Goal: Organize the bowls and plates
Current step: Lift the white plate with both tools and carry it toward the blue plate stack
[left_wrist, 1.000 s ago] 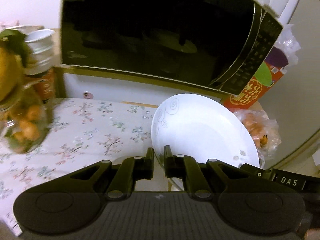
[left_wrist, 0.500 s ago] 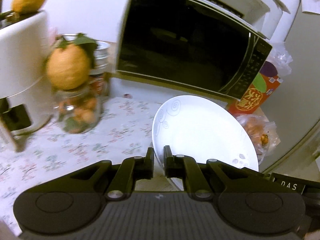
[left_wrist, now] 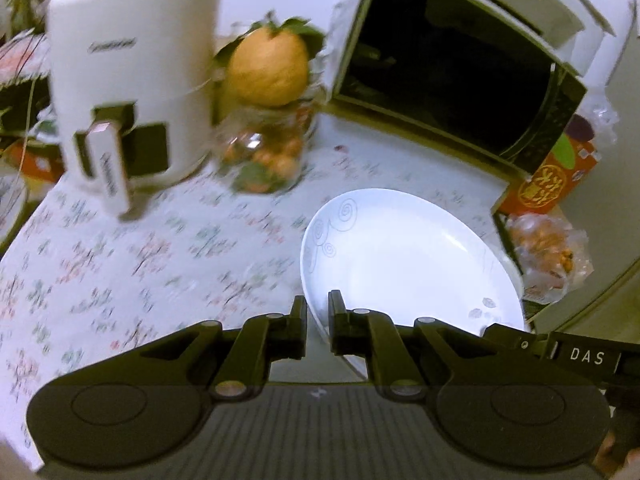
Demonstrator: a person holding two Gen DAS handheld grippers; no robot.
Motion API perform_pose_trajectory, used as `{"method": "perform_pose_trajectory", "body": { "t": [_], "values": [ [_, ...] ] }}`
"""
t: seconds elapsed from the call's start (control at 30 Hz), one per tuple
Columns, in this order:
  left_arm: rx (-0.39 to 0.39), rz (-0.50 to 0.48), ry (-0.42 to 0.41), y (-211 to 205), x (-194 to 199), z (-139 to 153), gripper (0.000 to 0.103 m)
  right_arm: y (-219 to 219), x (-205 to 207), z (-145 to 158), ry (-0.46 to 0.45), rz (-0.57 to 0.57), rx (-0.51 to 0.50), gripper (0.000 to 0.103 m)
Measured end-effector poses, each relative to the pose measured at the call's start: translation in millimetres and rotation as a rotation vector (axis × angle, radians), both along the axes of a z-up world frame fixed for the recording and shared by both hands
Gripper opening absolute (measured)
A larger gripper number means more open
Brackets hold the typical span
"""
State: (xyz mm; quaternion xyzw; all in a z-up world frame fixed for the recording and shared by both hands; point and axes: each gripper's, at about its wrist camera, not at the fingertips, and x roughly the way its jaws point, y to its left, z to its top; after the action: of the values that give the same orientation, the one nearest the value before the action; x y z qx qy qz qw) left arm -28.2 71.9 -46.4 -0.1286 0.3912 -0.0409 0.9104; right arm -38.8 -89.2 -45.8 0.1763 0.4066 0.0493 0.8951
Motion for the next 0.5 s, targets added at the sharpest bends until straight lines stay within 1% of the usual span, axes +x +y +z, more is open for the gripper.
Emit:
{"method": "perform_pose_trajectory", "body": {
  "t": [0.13, 0.27, 0.37, 0.5],
  "values": [
    [-0.005, 0.013, 0.023, 15, -9, -11, 0.009, 15, -3, -12, 0.034, 0.051, -0.025, 0.014],
    [-0.012, 0.029, 0.039, 25, -15, -18, 0.009, 28, -7, -16, 0.053, 0.098, -0.042, 0.014],
    [-0.019, 0.045, 0.061, 32, -19, -24, 0.009, 35, -8, -23, 0.075, 0.118, -0.036, 0.014],
    [-0.015, 0.055, 0.088, 37, -22, -34, 0.009, 45, -7, -31, 0.098, 0.143, -0.057, 0.014]
  ]
}}
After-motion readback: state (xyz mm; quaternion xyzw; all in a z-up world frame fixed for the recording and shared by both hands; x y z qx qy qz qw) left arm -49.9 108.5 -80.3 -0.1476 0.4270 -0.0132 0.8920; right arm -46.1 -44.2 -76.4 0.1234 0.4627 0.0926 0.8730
